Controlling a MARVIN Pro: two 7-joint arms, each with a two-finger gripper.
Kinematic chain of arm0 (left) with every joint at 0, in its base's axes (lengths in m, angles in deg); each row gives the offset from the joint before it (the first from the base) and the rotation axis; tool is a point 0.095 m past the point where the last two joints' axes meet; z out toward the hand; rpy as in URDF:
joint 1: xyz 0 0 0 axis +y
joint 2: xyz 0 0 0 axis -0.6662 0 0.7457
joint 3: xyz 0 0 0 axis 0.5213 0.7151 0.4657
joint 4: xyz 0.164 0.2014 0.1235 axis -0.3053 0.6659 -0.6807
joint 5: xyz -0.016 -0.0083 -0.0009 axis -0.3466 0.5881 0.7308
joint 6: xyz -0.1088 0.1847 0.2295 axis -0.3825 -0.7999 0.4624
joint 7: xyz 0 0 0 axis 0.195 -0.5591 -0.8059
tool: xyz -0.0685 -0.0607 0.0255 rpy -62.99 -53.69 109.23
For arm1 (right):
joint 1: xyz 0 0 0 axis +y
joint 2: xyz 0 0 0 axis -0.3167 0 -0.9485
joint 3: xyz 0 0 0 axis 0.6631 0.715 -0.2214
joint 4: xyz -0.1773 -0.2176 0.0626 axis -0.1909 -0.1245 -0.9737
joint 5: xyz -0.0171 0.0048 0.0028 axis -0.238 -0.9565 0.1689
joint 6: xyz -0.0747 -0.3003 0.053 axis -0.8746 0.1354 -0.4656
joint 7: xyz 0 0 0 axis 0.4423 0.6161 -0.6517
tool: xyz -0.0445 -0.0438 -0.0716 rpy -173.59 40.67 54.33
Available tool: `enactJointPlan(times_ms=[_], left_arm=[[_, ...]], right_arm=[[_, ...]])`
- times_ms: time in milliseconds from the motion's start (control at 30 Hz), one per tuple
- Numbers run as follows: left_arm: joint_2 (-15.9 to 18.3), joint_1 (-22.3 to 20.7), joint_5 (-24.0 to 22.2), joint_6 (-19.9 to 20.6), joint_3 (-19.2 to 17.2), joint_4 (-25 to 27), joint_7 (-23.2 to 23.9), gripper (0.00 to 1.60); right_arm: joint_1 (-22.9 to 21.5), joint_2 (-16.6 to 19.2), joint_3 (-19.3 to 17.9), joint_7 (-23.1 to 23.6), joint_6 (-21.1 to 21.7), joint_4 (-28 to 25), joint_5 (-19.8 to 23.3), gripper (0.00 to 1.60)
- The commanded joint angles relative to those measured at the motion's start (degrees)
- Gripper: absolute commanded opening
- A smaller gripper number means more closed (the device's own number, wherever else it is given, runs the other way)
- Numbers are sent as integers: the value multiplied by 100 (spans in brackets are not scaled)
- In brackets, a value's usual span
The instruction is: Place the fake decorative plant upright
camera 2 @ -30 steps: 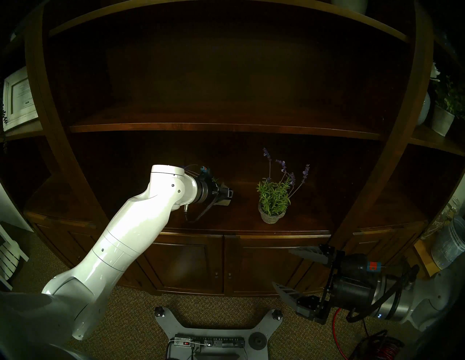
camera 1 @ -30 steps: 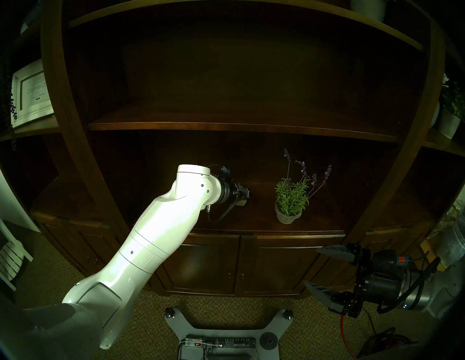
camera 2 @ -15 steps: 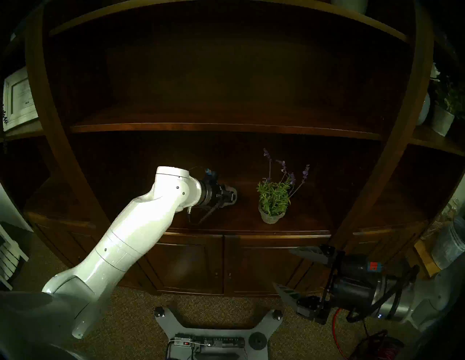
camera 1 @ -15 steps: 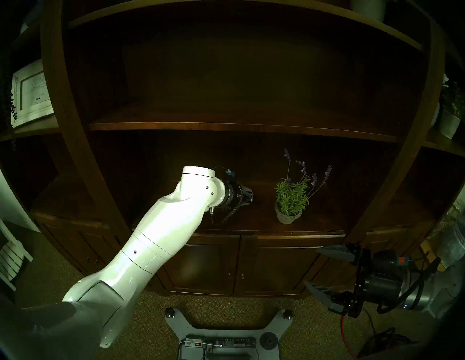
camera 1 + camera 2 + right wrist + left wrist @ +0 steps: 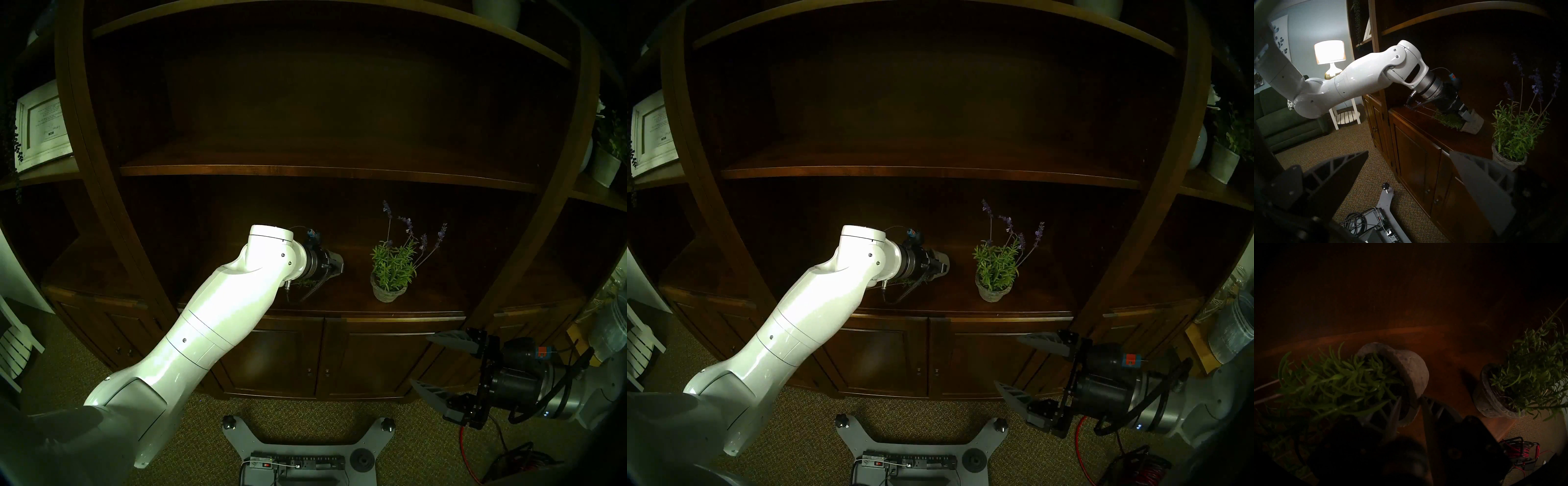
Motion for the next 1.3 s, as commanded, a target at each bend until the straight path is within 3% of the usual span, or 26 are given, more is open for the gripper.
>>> enactJointPlan(times_ms=[0,33,700,967,1267], left_arm=[[66,-226,62,-12,-62,125,23,11],[105,-230,92,-12,-66,157,26,0],[713,-426,573,-12,17,693,-73,0],[994,-499,789,-12,295,1002,-58,0],[1383,-528,1060,-12,917,1340,85,0]], right_arm=[[-59,-13,-14,15,-91,-14,7,160],[-61,-12,-12,14,-91,-14,6,160],[-71,-3,-4,5,-91,-14,-8,160],[-75,-1,-1,2,-91,-14,-14,160],[-80,2,4,-1,-91,-14,-19,160]])
